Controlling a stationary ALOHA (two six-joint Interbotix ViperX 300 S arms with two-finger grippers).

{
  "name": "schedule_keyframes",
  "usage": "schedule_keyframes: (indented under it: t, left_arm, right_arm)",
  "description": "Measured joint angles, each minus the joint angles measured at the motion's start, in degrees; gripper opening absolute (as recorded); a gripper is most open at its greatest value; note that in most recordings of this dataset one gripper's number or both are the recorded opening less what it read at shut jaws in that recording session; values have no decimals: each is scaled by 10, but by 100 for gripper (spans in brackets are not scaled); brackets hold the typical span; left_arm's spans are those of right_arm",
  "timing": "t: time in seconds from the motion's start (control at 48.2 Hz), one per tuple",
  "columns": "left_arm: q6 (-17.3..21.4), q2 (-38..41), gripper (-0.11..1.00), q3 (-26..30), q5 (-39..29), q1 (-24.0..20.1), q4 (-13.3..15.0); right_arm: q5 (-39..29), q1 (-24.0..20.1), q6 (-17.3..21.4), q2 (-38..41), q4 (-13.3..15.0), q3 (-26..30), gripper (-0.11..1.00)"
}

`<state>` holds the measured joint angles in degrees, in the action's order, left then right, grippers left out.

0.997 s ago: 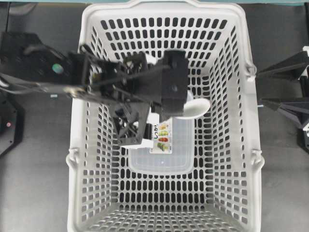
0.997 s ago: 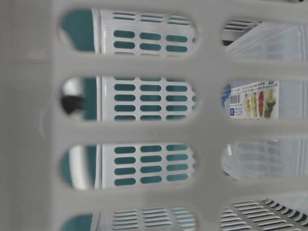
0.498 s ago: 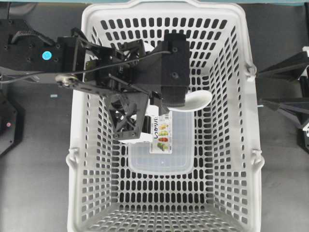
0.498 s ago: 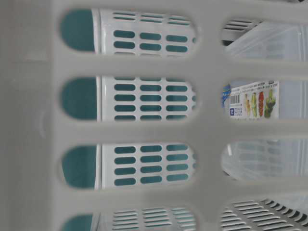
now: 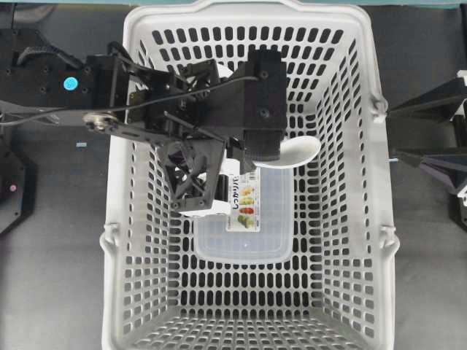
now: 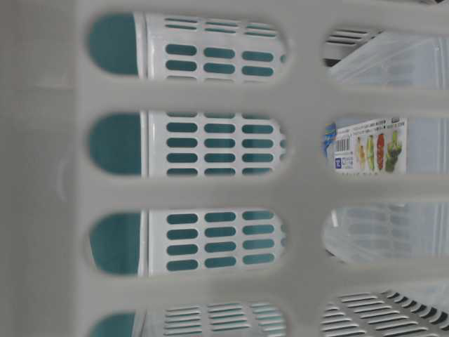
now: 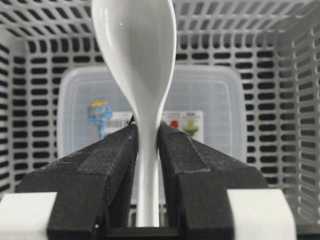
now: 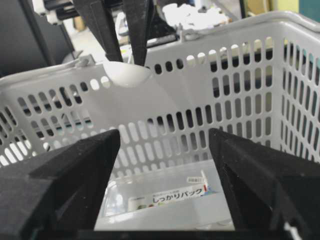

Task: Pick up the chinese spoon from the shopping basket with the left arm.
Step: 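Lift the grasped spoon upward with the left gripper and hold it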

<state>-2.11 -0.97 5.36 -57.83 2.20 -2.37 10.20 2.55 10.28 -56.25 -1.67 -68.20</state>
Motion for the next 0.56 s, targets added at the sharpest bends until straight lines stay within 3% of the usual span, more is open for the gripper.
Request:
schedule_keyframes:
  t: [0.561]
  left_arm:
    - [-4,0,13,0,0,2,-1]
  right_arm:
    - [0,0,0,0,0,0,70]
